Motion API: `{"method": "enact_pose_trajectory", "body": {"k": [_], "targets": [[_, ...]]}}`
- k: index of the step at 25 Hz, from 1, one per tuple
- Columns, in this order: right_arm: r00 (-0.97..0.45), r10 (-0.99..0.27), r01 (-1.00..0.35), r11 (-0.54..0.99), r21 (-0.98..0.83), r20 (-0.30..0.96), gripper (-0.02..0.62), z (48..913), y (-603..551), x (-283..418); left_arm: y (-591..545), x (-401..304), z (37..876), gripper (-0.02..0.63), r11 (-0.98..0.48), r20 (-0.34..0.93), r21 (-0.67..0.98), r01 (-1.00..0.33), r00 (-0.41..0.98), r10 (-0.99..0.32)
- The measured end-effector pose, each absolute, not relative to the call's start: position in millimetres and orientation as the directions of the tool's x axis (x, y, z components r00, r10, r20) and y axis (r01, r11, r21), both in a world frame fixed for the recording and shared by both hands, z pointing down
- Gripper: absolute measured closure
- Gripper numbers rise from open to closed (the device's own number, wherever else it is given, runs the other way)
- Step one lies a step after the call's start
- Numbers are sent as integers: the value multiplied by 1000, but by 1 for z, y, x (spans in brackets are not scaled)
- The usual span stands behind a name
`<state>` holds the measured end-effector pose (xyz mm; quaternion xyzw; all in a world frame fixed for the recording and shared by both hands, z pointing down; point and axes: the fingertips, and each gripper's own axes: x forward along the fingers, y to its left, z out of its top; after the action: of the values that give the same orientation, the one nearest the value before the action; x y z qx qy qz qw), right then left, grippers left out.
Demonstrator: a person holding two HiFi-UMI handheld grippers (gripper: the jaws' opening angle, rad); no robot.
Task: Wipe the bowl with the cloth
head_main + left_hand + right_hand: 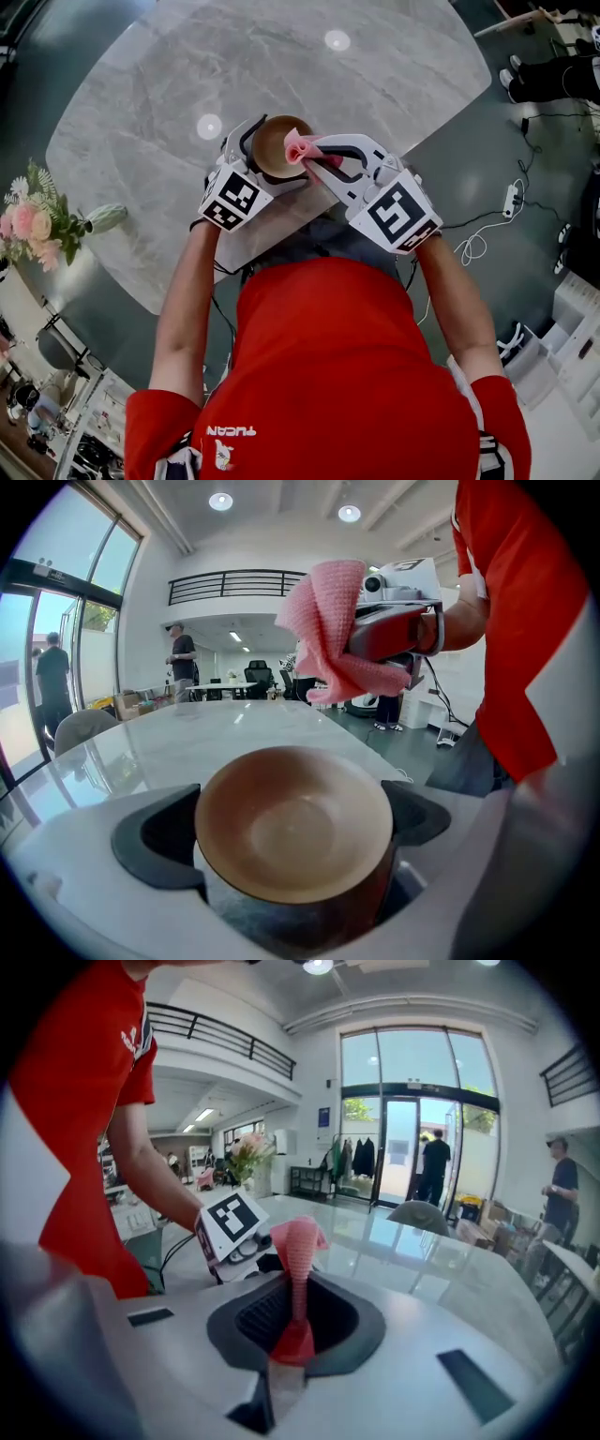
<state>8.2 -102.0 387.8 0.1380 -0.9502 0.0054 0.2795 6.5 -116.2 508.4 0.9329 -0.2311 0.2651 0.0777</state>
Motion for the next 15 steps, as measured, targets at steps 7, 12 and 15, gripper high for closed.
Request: {"method": "enact_pose_trajectory", "body": {"k": [7, 12, 15], "targets": [[-672, -99, 5, 990, 138, 734, 574, 428, -102, -20, -116, 6, 510, 21, -877, 541, 27, -479, 745, -390], [-568, 5, 107, 992, 69, 823, 574, 454, -98, -31, -116, 7, 511, 21, -877, 544, 29, -480, 743, -389], [-519, 52, 128, 992, 18, 853, 574, 466, -97, -35, -116, 7, 511, 21, -877, 544, 30, -480, 743, -389]]}}
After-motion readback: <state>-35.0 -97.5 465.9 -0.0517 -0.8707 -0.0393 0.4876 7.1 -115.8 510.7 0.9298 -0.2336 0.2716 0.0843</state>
